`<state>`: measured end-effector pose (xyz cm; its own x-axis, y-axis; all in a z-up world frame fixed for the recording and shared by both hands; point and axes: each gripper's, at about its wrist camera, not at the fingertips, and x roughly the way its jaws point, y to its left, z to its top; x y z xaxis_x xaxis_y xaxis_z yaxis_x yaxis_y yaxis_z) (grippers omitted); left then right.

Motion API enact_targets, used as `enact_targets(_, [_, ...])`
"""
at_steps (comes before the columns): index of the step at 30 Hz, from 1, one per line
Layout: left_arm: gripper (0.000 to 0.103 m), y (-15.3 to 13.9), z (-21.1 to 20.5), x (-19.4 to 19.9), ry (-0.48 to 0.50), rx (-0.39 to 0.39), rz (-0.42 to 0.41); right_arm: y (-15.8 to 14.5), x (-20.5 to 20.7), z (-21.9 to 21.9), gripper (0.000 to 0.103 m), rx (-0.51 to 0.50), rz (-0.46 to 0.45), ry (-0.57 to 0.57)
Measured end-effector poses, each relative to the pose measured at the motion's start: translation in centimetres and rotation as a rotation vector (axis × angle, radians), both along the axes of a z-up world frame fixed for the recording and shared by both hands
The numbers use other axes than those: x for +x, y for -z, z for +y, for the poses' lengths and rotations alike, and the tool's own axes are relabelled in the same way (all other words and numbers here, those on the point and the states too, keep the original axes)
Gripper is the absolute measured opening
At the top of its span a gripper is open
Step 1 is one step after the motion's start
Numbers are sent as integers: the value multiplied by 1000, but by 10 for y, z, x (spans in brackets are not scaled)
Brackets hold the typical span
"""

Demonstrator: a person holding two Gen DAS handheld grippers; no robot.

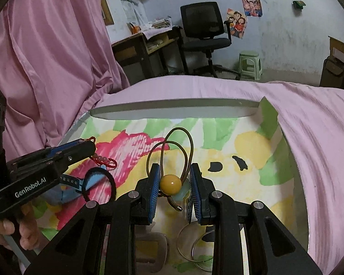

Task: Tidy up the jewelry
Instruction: 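Lower into the tray and open the left gripper while the right gripper opens too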

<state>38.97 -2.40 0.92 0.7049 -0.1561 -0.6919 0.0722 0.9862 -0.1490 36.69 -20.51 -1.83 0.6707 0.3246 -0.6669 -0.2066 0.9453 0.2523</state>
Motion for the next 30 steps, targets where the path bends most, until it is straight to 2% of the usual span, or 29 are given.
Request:
enact_targets(8, [20, 4, 9, 9, -24, -38, 32, 6, 12, 5, 23, -4, 23, 3])
enact_targets(16, [20, -10, 3, 22, -8, 10, 18, 8, 19, 8, 23, -11, 33, 0])
enact_targets(22, [20, -4, 3, 36, -24, 26, 65, 1, 35, 9, 23, -25, 68, -3])
enact_targets(30, [20, -6, 8, 52, -37, 45, 80, 3, 63, 16, 23, -32, 114, -5])
